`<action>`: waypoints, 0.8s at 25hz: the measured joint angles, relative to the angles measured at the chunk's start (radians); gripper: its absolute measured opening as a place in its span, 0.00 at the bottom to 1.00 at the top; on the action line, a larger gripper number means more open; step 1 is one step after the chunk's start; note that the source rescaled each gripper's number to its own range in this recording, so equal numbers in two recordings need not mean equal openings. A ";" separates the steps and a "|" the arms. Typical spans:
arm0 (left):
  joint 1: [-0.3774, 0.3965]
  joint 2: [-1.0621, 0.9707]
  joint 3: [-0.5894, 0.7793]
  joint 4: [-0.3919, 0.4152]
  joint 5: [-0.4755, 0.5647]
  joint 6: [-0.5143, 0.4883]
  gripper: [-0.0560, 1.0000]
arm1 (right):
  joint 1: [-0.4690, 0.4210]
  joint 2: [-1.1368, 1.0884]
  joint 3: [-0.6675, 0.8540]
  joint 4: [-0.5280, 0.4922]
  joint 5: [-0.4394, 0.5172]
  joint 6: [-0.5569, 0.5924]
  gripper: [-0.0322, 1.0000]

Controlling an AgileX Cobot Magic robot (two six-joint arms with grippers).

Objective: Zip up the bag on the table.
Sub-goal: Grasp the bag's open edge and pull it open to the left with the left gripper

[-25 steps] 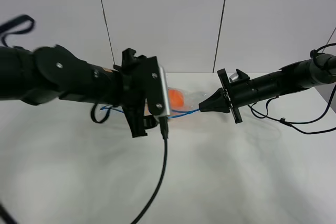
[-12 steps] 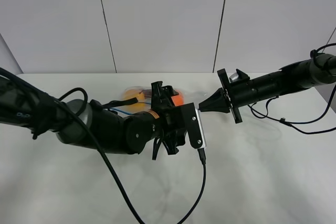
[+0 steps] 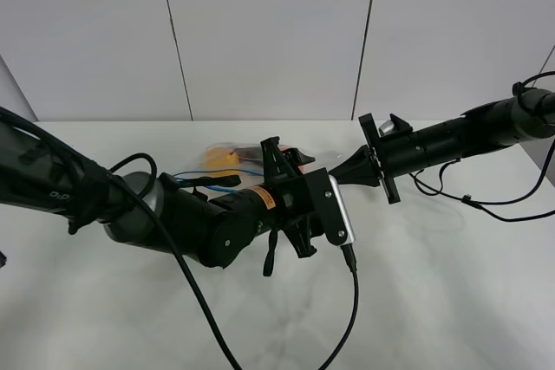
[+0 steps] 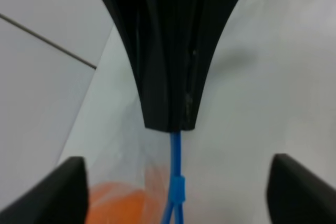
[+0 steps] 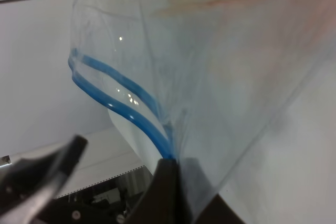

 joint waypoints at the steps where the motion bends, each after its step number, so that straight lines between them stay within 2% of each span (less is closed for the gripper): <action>1: 0.000 0.000 0.000 0.008 -0.007 -0.004 0.72 | 0.000 0.000 0.000 0.000 0.000 0.000 0.03; 5: 0.000 0.022 -0.001 0.020 -0.083 -0.008 0.60 | 0.000 0.000 0.000 0.000 0.000 0.000 0.03; 14: 0.000 0.086 -0.001 0.022 -0.139 -0.011 0.55 | 0.000 0.000 0.000 0.000 0.000 0.000 0.03; 16: 0.000 0.087 -0.001 0.022 -0.147 -0.011 0.49 | 0.000 0.000 0.000 0.000 0.000 0.000 0.03; 20: 0.000 0.087 -0.001 0.022 -0.171 -0.011 0.31 | 0.000 0.000 0.000 0.000 0.000 0.000 0.03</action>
